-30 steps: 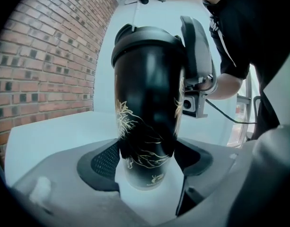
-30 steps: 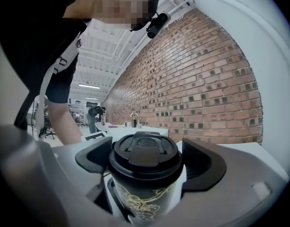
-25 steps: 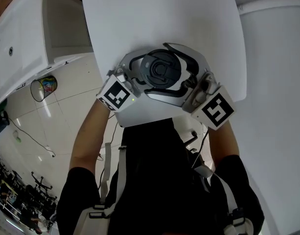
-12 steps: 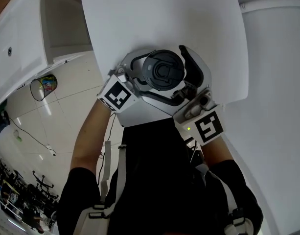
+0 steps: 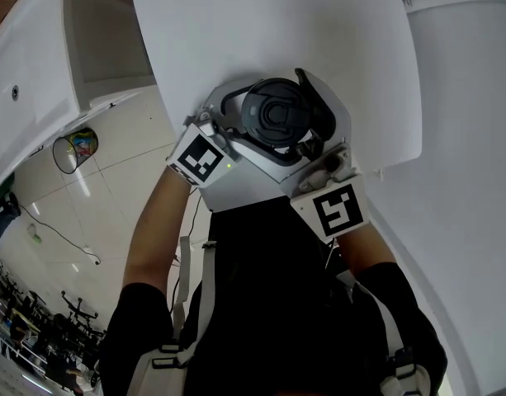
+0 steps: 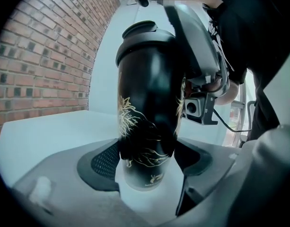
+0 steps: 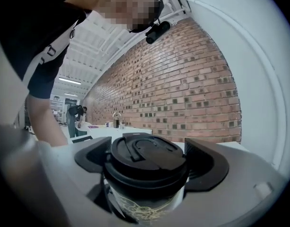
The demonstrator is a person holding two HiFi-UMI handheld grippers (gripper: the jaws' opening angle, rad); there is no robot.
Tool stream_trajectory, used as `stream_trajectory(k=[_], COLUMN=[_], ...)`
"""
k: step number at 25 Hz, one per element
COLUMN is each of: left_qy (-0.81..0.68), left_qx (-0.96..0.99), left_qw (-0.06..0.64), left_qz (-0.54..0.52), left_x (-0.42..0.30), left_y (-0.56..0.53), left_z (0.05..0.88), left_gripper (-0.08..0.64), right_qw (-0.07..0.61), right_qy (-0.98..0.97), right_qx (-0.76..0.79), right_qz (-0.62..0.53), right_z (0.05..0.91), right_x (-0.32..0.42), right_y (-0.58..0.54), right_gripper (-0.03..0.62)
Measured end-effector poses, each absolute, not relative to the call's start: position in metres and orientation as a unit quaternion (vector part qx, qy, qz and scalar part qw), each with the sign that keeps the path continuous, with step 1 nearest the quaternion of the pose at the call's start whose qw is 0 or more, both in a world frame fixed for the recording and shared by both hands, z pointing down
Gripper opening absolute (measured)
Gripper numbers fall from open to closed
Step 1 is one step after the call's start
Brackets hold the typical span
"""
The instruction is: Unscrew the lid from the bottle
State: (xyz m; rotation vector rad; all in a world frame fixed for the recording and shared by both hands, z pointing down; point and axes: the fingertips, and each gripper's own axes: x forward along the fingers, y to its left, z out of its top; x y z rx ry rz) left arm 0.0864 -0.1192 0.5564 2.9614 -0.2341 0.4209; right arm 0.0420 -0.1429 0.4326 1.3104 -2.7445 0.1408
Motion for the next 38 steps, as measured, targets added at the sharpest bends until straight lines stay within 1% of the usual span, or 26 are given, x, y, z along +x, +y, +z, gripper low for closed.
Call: stream_trajectory(k=[11, 16, 22, 27, 31, 38], left_qy=[-0.074, -0.070, -0.070, -0.071, -0.070, -0.062], left_qx=[0.985, 0.984, 0.983, 0.983, 0.984, 0.984], left_qw=[0.071, 0.078, 0.081, 0.082, 0.081, 0.080], left_qz=[0.141, 0.142, 0.146, 0.146, 0.145, 0.149], left_x=[0.086, 0.086, 0.085, 0.088, 0.087, 0.085], left_y=[-0.118, -0.120, -0.119, -0.118, -0.118, -0.119], left_z=[0.558, 0.557, 0.558, 0.560, 0.559, 0.559], left_gripper=[0.364, 0.364, 0.364, 0.364, 0.364, 0.364], right_qw=[0.033, 0.039, 0.042, 0.049, 0.031, -0.046], right_qy=[-0.955, -0.978, -0.981, -0.987, -0.990, -0.984], right_qx=[0.290, 0.198, 0.179, 0.127, 0.104, 0.124], right_qz=[0.052, 0.059, 0.061, 0.079, 0.085, 0.121], right_z=[0.432, 0.432, 0.432, 0.433, 0.429, 0.408], right_x=[0.036, 0.033, 0.031, 0.034, 0.032, 0.037], right_y=[-0.134, -0.130, -0.129, -0.123, -0.123, -0.134], right_gripper=[0.472, 0.476, 0.477, 0.476, 0.476, 0.477])
